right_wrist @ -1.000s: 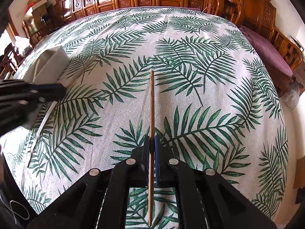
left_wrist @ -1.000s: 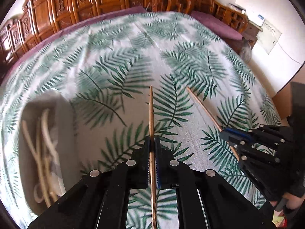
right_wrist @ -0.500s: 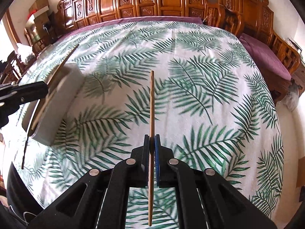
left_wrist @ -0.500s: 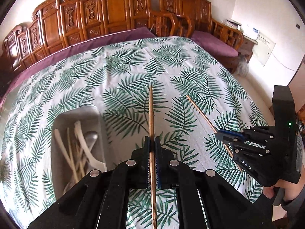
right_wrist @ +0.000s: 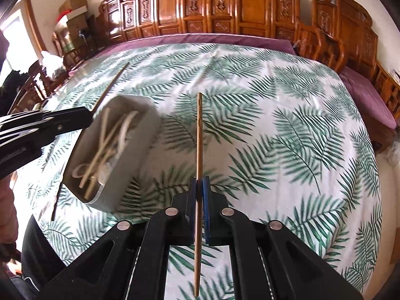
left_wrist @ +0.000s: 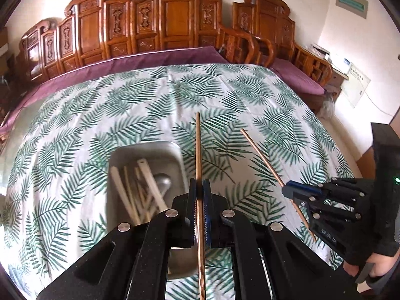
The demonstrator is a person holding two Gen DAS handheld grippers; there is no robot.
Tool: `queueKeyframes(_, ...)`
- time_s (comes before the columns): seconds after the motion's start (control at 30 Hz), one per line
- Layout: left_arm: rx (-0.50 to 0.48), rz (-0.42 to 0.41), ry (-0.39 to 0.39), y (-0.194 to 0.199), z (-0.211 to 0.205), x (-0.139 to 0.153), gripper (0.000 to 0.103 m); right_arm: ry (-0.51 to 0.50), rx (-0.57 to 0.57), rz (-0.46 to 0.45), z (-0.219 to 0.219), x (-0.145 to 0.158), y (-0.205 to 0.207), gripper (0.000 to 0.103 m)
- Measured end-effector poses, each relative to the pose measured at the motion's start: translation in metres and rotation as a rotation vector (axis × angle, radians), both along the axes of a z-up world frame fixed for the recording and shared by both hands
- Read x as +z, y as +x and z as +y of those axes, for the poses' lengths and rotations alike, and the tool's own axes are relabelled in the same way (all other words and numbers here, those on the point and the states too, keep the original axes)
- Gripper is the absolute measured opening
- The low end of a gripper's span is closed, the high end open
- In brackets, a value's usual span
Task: Organize utensils
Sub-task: 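Carry both wooden chopsticks upright over the grey tray with both tools, then lower the chopstick into the grey tray and open the left tool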
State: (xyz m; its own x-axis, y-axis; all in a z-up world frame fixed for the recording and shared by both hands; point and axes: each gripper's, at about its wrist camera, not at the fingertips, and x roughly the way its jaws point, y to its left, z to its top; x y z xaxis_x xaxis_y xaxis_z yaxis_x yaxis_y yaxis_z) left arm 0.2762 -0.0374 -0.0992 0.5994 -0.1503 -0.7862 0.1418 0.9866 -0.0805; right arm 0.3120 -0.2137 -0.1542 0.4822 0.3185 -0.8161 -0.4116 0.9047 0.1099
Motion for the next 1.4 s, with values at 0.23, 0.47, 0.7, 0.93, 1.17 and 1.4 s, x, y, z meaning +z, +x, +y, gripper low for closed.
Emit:
queueKeyframes(0.23, 0.047, -0.005, -0.012, 0.01, 0.031, -0.001, 0.004, 0.021, 0.047, -0.013, 0.029, 0.016, -0.006, 0.006)
queueKeyframes(0.47, 0.073, 0.026, 0.004, 0.021, 0.049, -0.017, 0.004, 0.03, 0.078, -0.024, 0.046, 0.028, -0.013, 0.006)
queueKeyframes(0.7, 0.07, 0.032, 0.01, 0.029, 0.058, -0.026, 0.004, 0.029, 0.087, -0.026, 0.052, 0.031, -0.016, 0.006)
queueKeyframes(0.93, 0.077, 0.059, 0.035, 0.042, 0.066, -0.043, 0.004, 0.021, 0.09, -0.021, 0.054, 0.029, -0.016, 0.006)
queueKeyframes(1.17, 0.074, 0.111, 0.039, 0.041, 0.07, -0.059, 0.005, 0.019, 0.093, -0.013, 0.055, 0.025, -0.017, 0.006)
queueKeyframes(1.4, 0.054, 0.114, 0.035, 0.029, 0.07, -0.057, 0.005, 0.027, 0.105, -0.01, 0.064, 0.024, -0.017, 0.006)
